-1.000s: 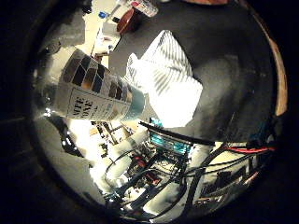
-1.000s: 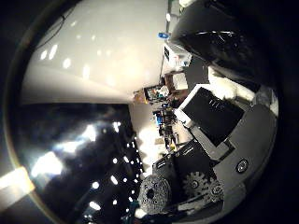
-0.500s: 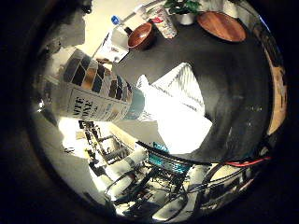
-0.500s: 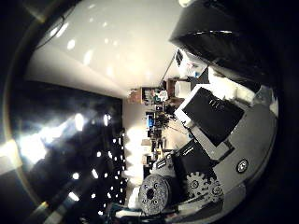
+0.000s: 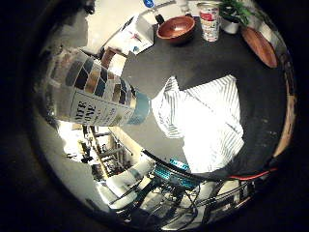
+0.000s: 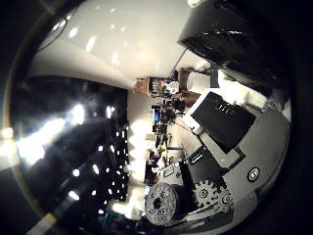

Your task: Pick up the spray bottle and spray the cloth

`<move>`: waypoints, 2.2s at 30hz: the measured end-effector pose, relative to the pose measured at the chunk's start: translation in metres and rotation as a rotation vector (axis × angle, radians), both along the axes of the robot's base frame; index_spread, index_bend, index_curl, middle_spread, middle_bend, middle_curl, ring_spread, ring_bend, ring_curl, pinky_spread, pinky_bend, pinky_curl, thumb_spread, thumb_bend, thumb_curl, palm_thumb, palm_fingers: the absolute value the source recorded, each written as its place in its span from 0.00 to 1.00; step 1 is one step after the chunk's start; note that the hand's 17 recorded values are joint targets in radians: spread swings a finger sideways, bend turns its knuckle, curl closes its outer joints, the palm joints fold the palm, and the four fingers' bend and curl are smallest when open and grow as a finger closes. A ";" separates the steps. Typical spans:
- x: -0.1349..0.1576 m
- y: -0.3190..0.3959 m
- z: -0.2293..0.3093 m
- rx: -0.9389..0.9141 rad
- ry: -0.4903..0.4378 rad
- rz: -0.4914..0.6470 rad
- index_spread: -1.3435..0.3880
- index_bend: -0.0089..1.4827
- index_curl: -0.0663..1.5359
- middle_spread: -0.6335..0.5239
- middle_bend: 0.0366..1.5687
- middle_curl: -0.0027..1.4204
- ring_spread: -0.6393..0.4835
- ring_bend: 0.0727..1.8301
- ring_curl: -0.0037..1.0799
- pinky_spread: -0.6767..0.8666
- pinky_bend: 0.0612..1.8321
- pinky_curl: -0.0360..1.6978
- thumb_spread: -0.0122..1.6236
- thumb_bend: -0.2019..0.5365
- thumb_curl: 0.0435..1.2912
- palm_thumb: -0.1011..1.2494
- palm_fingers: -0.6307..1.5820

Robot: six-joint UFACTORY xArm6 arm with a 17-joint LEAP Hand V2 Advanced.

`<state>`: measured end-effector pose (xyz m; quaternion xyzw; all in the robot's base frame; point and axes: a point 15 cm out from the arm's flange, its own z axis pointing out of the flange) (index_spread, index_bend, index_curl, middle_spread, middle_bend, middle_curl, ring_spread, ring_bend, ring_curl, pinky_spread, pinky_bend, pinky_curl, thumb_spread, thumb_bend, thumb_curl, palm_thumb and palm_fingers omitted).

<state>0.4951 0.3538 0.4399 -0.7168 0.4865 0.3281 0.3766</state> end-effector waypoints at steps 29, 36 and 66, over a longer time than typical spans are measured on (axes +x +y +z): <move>-0.064 0.150 -0.110 -0.039 -0.117 0.238 0.39 0.13 0.57 0.30 0.67 0.54 0.31 0.67 0.53 0.09 0.59 0.32 0.23 0.24 0.71 0.85 0.80; -0.072 0.146 -0.162 -0.085 -0.136 0.240 0.39 0.13 0.57 0.30 0.67 0.54 0.31 0.67 0.53 0.09 0.59 0.32 0.24 0.24 0.71 0.84 0.80; -0.061 0.115 -0.168 -0.097 -0.138 0.235 0.47 0.19 0.41 0.34 0.32 0.39 0.39 0.46 0.36 0.40 0.64 0.31 0.61 0.22 0.44 0.55 0.44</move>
